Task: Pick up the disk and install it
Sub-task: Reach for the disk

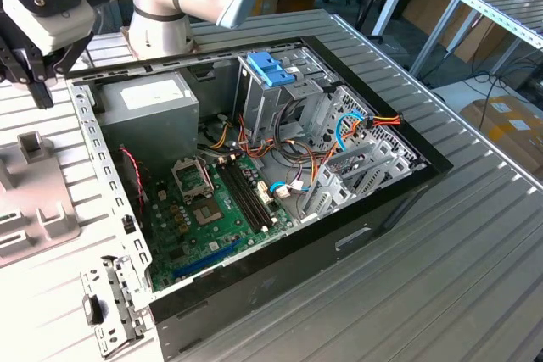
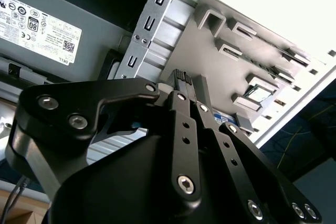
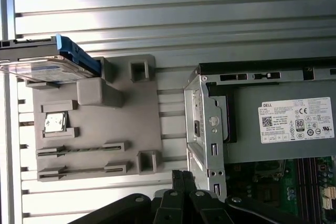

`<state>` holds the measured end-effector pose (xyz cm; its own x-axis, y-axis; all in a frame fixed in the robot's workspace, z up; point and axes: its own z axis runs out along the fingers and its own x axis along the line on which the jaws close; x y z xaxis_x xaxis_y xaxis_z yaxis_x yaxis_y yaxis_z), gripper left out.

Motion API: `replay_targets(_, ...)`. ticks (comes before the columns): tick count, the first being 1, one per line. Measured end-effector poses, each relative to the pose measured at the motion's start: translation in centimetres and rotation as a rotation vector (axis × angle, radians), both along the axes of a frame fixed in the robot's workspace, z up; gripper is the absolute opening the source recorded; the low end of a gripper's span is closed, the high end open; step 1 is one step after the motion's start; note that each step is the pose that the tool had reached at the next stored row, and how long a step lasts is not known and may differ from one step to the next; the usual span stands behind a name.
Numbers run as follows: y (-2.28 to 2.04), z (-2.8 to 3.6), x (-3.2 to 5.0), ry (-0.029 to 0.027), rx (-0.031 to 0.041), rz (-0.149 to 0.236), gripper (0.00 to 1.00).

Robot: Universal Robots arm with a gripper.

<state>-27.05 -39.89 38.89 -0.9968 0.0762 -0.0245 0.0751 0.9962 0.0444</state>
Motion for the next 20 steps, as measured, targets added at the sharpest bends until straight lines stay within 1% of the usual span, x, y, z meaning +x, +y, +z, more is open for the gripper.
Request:
replay_targets(13,0.0,-0.03,-1.34,0.0,0.0,0.0,0.11)
replay_targets(16,0.15,-0.04,-1.55,0.0001,0.0,0.0,0.11)
replay_targets(18,0.59,-0.06,-1.67,0.0,0.0,0.0,0.11)
replay_targets(20,0.82,-0.07,-1.77,0.0,-0.0001,0.0,0.11)
